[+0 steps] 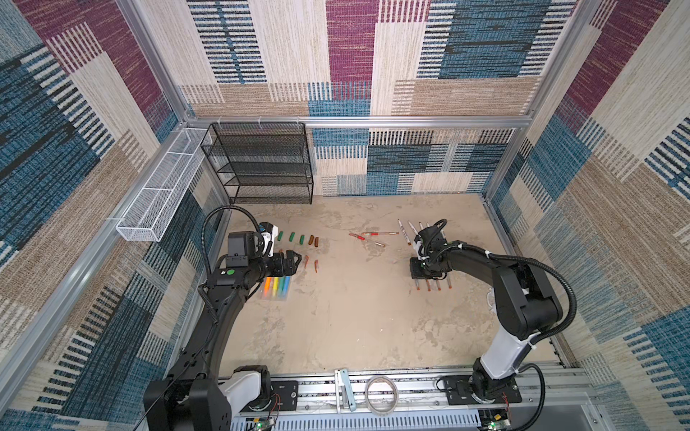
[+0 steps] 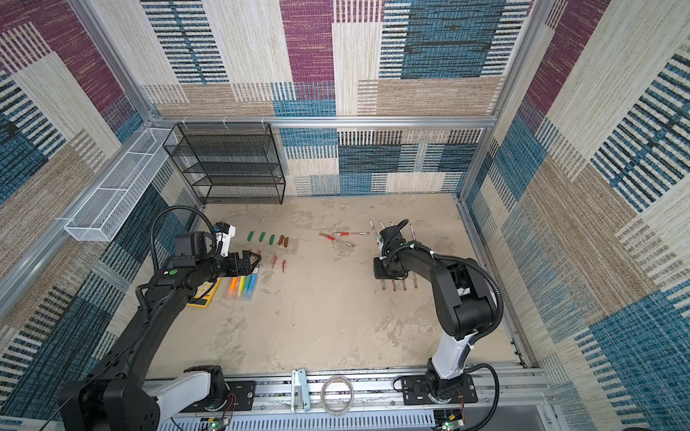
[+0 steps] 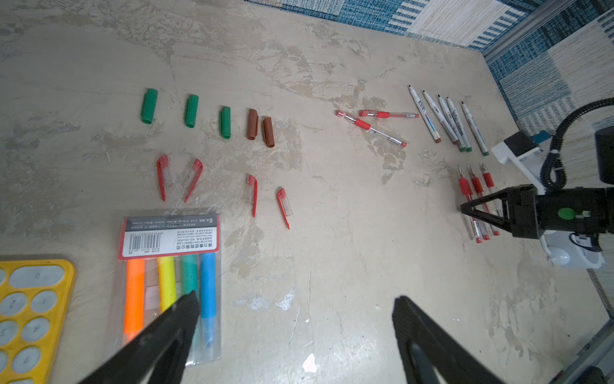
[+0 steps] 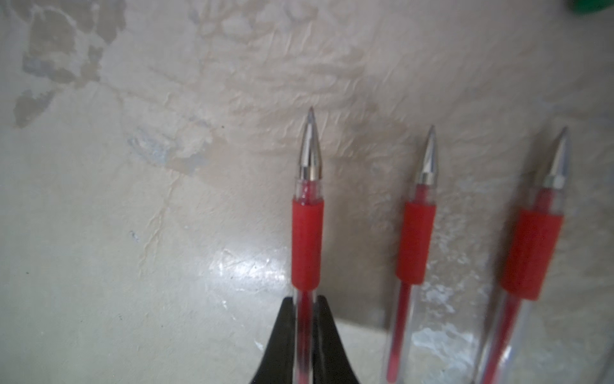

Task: Remove pen caps from pens
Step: Place the pen at the middle-right of the table.

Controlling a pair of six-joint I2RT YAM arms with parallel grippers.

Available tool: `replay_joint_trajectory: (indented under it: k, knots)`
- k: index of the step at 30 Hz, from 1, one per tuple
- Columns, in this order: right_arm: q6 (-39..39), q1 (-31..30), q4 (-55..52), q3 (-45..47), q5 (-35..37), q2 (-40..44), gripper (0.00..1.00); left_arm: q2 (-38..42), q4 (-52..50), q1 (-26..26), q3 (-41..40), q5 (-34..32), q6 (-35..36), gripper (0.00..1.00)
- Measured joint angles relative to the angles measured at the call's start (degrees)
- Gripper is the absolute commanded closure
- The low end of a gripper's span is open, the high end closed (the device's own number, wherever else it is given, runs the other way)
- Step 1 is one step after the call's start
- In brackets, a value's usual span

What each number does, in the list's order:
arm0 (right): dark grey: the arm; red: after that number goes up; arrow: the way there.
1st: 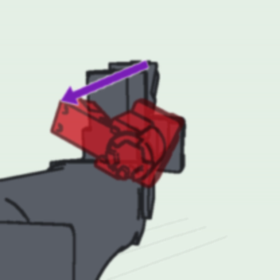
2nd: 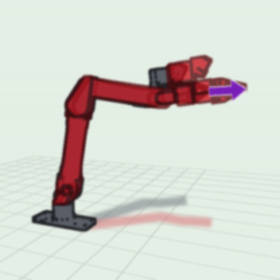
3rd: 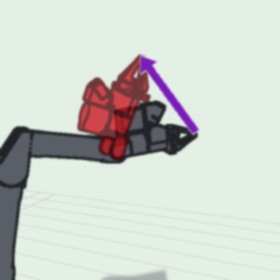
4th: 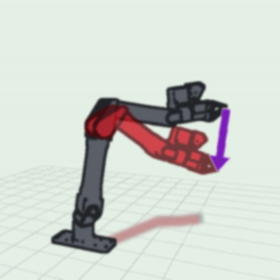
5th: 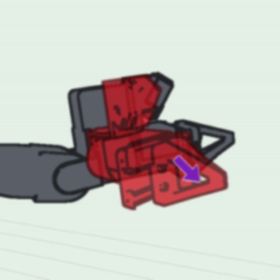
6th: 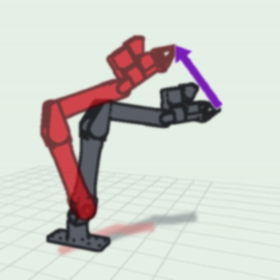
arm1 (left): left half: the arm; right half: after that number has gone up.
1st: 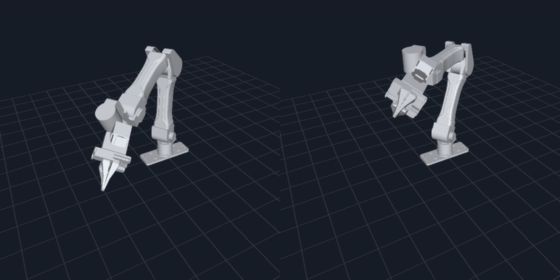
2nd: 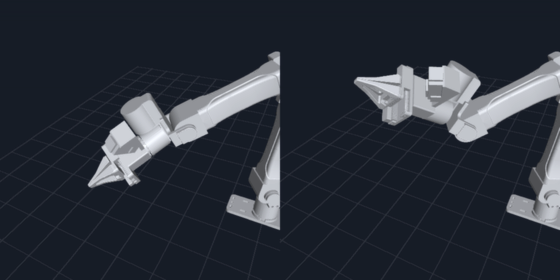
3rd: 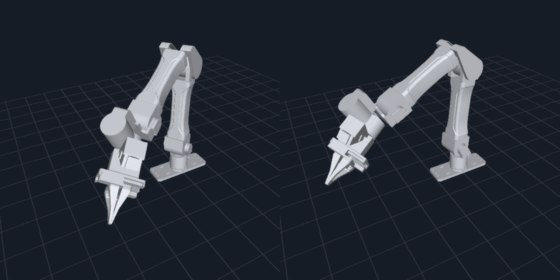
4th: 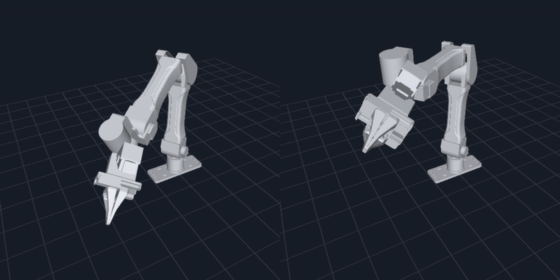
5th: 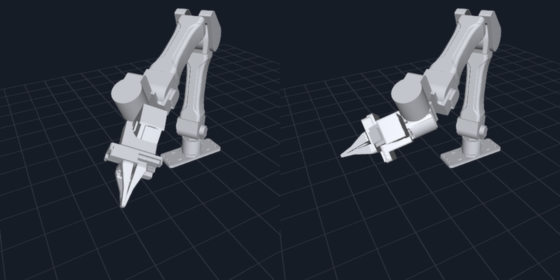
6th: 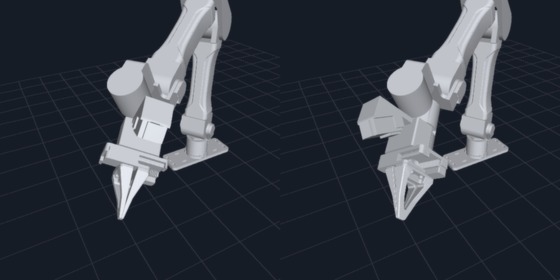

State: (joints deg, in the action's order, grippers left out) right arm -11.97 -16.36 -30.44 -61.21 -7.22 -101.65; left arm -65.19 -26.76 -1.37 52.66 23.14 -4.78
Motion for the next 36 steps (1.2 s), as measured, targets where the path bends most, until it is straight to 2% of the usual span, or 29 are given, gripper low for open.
replay_joint_trajectory:
  k: [4,9,22,30,36]
  knots:
    - [0.02,0.11,0.17,-0.57,0.26,-0.87,0.88,0.15,0.74,-0.11,-0.39,0.52,0.0,0.05]
    - [-0.04,0.22,0.09,-0.76,0.94,-1.05,0.8,0.0,0.81,-0.31,-0.24,1.07,0.0,0.05]
    - [-0.07,0.22,-2.01,-1.51,2.69,0.15,0.72,-0.35,0.83,-0.55,-0.28,1.18,0.0,0.05]
    - [0.02,0.15,-3.39,-8.13,0.68,2.56,0.62,-0.37,0.98,-0.63,-0.39,1.2,-0.02,0.05]
    - [1.75,-0.96,-3.19,-15.87,-3.08,-3.28,0.53,0.11,1.07,-0.76,-0.52,1.18,0.0,0.05]
